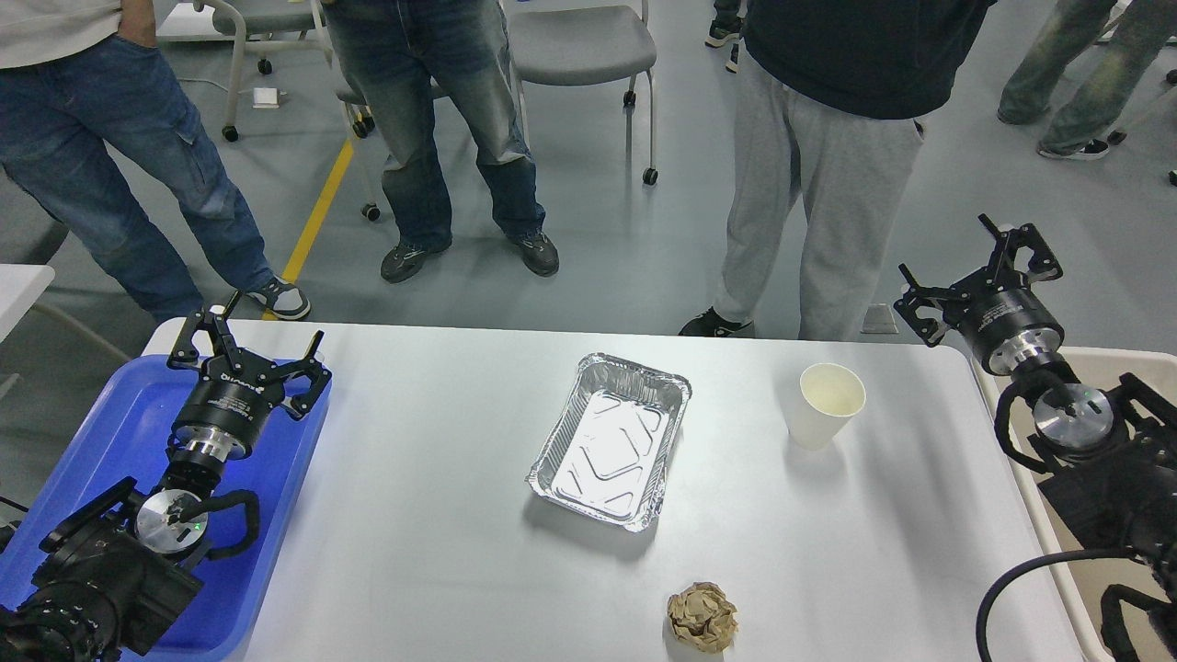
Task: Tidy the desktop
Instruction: 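Raise the right gripper and swing it out beyond the table edge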
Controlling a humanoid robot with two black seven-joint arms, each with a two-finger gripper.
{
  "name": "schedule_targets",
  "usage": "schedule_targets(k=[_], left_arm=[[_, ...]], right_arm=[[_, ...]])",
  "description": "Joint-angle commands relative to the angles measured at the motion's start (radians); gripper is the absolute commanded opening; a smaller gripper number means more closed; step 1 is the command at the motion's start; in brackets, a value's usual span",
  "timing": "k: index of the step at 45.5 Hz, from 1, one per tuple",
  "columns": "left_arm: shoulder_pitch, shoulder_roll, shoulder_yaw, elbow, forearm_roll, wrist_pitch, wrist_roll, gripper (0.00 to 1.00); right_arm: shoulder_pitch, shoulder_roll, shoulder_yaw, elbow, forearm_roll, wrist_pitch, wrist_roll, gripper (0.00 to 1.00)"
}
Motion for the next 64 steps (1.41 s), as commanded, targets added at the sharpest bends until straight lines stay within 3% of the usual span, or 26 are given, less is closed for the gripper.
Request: schedule_targets(k=[1,27,44,54,64], left_arm=[[0.0,0.0,0.0,0.0,0.0,0.0,0.0,1.0],[0.0,0.0,0.0,0.0,0.0,0.0,0.0,1.0],[0.0,0.0,0.0,0.0,0.0,0.0,0.0,1.0],[0.0,0.0,-0.001,0.0,0.0,0.0,0.0,1.0],[0.0,0.0,0.0,0.0,0.0,0.0,0.0,1.0]], right_arm=[[0.0,0.001,0.0,0.0,0.0,0.0,0.0,1.0],[-0.005,-0.015,-0.008,0.066,0.0,-0.002,-0.002,1.0],[-0.005,-0.213,-0.072,0.336,-0.017,-0.035,-0.011,1.0],[0.014,-0.337,-0.219,0.549,-0.026,-0.077,-0.012,1.0],[0.118,-0.325,-0.443,0.566,-0.123,-0.1,-0.011,1.0]])
